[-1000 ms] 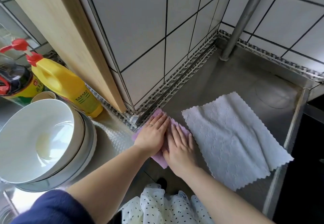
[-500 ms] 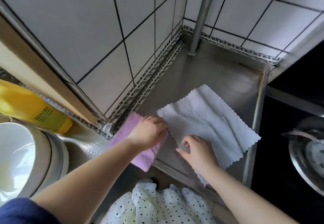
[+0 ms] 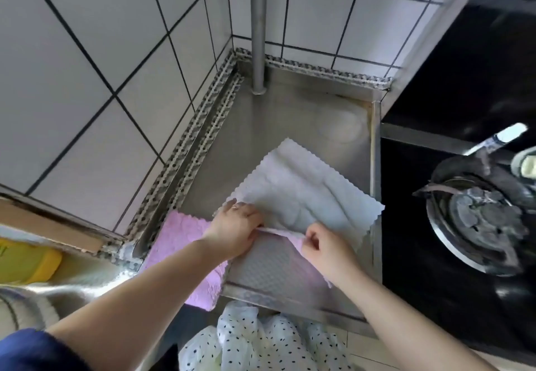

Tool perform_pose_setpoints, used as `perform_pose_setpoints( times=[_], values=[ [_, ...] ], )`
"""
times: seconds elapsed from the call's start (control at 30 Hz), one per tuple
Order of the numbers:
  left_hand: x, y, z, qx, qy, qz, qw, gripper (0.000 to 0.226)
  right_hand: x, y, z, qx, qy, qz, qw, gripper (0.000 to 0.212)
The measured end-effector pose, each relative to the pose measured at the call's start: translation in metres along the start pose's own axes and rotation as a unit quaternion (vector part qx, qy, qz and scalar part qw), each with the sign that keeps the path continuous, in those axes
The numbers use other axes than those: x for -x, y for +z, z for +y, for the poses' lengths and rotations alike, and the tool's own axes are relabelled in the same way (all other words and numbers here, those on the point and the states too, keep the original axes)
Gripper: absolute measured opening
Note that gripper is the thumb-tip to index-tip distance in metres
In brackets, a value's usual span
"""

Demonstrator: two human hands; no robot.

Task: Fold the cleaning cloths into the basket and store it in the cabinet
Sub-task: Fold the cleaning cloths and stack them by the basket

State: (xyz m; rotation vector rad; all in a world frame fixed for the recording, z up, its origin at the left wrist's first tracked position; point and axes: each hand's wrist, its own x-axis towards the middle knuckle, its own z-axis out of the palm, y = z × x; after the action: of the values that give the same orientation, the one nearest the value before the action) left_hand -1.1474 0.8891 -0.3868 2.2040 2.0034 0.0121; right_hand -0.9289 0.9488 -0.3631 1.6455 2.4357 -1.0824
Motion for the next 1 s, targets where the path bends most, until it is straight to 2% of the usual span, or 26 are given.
perform_pose_setpoints(
  times=[0.07,0.23,0.37,0.53,0.67,0.8,0.93,1.0],
  values=[
    [-0.010,-0.008,-0.003,0.008,-0.001,0.037,0.999,0.027,-0.007,-0.026,0.000,0.015,-0.006,0.004,1.000,0.004],
    [-0.052,-0.049,-0.022,0.092,-0.062,0.046,0.993,0.020,-0.032,-0.111,-0.011,0.170,-0.099,-0.026,0.980,0.037],
    [-0.100,-0.110,-0.036,0.091,-0.032,0.093,0.991,0.016,-0.067,-0.174,-0.021,0.271,-0.129,0.061,0.952,0.033],
    [-0.151,-0.197,-0.042,0.069,0.010,0.193,0.979,0.016,-0.099,-0.250,-0.042,0.281,-0.121,0.183,0.934,0.023],
    [-0.165,-0.251,-0.041,0.046,0.033,0.264,0.963,0.015,-0.094,-0.295,-0.055,0.269,-0.147,0.275,0.911,0.017],
    [-0.157,-0.269,-0.041,0.038,0.045,0.299,0.952,0.017,-0.079,-0.301,-0.054,0.247,-0.158,0.325,0.899,0.019],
    [-0.128,-0.238,-0.042,0.035,0.083,0.272,0.958,0.034,-0.060,-0.264,-0.034,0.232,-0.158,0.296,0.913,0.013],
    [-0.107,-0.205,-0.039,0.021,0.095,0.235,0.967,0.023,-0.051,-0.234,-0.018,0.226,-0.146,0.262,0.927,0.009]
  ],
)
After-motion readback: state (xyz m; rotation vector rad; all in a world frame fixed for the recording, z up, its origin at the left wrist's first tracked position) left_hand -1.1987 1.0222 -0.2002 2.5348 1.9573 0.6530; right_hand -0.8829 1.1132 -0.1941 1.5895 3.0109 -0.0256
